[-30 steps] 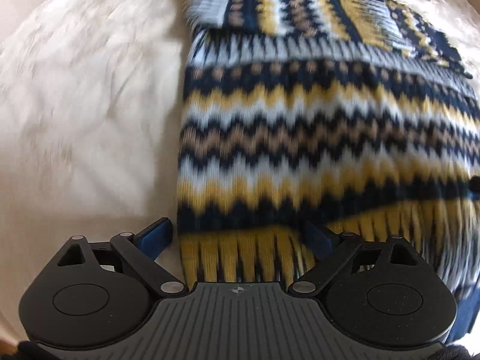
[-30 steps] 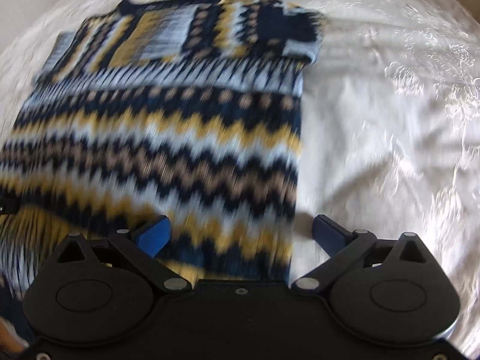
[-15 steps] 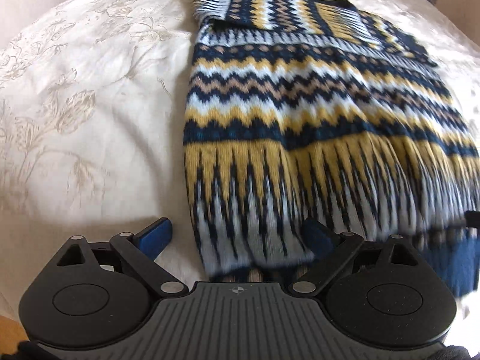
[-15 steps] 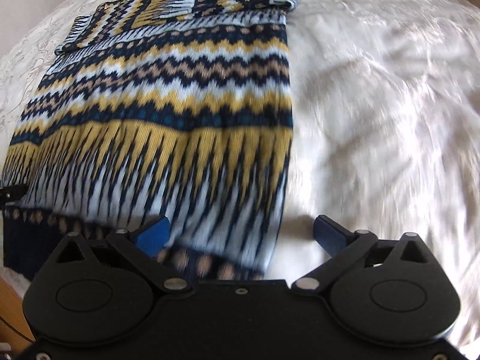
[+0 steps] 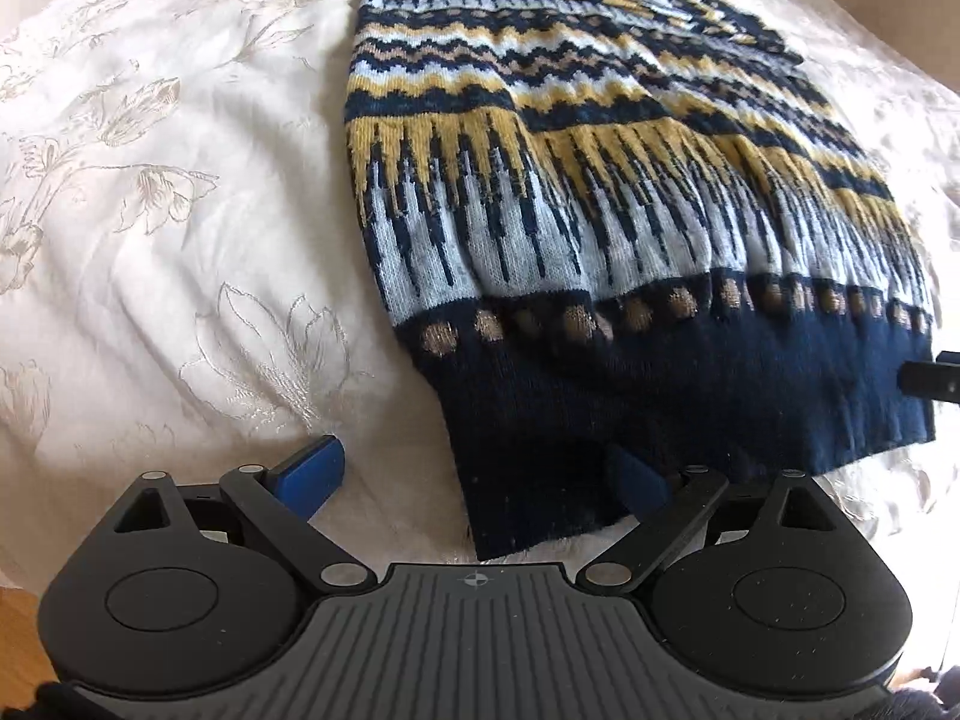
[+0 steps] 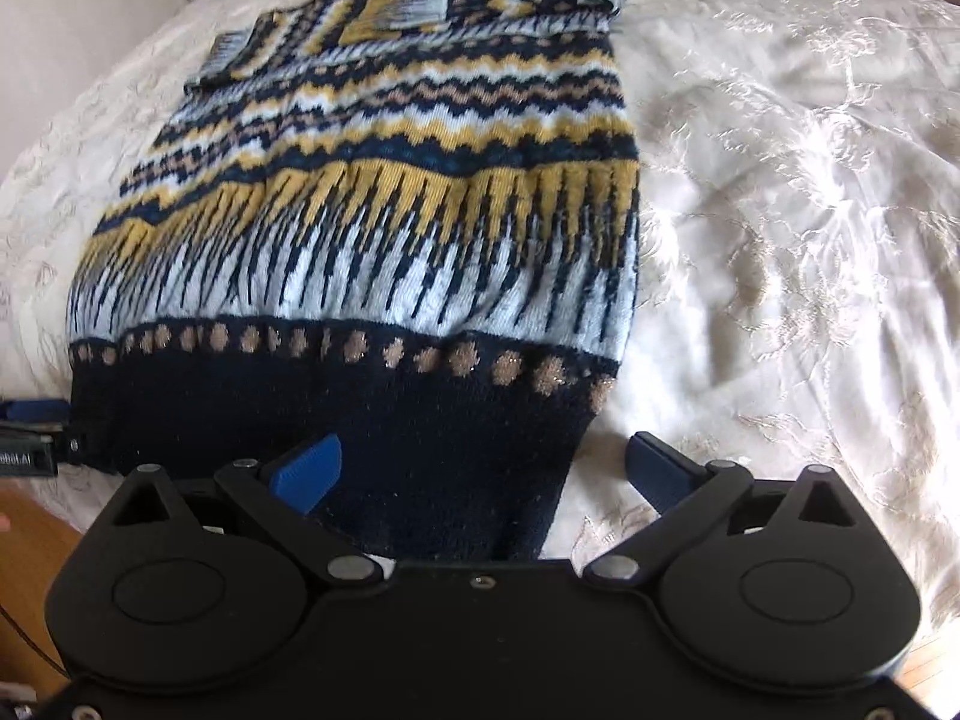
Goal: Fold small clothes
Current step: 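Move both open grippers to the navy ribbed hem of the sweater, then close both grippers on the navy ribbed hem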
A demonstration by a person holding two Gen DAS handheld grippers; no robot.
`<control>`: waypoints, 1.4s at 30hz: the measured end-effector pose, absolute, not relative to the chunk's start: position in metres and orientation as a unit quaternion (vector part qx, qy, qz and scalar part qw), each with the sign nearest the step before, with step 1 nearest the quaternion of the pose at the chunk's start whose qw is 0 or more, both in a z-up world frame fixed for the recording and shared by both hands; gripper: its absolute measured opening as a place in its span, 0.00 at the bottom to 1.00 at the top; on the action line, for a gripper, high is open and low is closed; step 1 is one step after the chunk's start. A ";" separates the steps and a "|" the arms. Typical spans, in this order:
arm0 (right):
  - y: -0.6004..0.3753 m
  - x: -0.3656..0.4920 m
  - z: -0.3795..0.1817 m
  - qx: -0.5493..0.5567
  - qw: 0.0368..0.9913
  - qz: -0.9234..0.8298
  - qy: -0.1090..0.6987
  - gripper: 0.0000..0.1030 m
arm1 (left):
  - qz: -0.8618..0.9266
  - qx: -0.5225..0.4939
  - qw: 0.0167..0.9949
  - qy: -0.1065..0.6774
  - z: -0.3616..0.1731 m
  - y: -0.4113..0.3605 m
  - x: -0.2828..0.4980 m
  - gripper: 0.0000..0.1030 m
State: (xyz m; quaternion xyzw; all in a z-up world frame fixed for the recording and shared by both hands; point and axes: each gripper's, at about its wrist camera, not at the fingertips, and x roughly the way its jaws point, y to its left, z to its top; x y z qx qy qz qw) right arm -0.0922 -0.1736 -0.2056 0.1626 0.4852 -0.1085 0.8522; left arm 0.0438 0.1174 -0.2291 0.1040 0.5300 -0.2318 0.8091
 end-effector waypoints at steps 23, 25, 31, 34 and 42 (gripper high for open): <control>-0.193 -0.096 -0.226 0.303 0.805 -0.082 0.504 0.62 | -0.262 0.044 0.794 0.547 -0.232 0.118 0.049 0.62; -0.195 -0.094 -0.227 0.303 0.803 -0.078 0.507 0.62 | -0.260 0.041 0.792 0.551 -0.233 0.118 0.052 0.62; -0.194 -0.089 -0.231 0.304 0.802 -0.059 0.510 0.80 | -0.252 0.041 0.798 0.547 -0.235 0.115 0.052 0.63; -0.192 -0.084 -0.232 0.312 0.799 -0.053 0.511 0.90 | -0.249 0.042 0.800 0.545 -0.235 0.113 0.050 0.64; -0.197 -0.076 -0.233 0.348 0.774 -0.055 0.527 0.99 | -0.245 0.029 0.799 0.549 -0.234 0.116 0.052 0.57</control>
